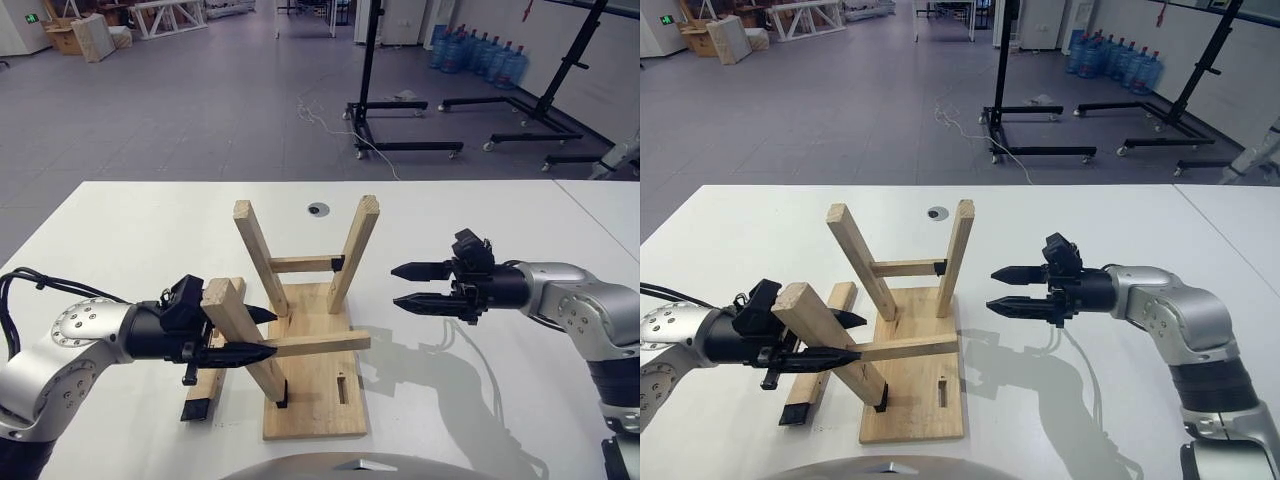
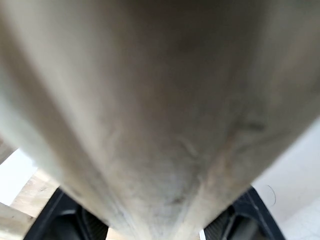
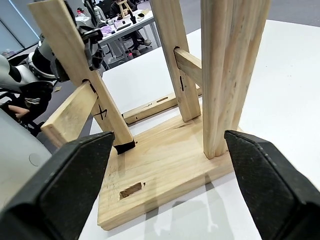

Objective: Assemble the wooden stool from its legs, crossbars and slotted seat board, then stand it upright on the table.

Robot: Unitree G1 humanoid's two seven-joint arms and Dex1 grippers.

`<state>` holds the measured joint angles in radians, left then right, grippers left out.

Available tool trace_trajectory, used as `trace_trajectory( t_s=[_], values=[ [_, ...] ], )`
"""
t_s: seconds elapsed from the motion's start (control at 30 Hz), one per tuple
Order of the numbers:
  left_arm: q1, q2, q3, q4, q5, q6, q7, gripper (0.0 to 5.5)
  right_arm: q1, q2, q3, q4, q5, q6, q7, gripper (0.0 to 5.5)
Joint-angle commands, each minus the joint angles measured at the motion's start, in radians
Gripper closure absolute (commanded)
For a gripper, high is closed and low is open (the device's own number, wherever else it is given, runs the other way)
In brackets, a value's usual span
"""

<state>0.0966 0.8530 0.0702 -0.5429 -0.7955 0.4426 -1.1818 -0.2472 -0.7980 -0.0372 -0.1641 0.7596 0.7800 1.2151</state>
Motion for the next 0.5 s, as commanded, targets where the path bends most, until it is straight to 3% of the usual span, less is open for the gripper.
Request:
trace_trajectory(
  t_s=[0.03, 0.5],
  values=[
    [0.043, 0.025, -0.045, 0.031, 0.14, -0.01, 0.047, 3.46, 0.008, 0.029, 0.011, -0.014, -0.041, -0.039, -0.043, 1.45],
    [0.104, 0.125, -0.228, 0.048, 0.463, -0.185, 0.133, 3.46, -0.013, 0.084, 0.008, 0.002, -0.043, -0.042, -0.097, 1.45]
  ],
)
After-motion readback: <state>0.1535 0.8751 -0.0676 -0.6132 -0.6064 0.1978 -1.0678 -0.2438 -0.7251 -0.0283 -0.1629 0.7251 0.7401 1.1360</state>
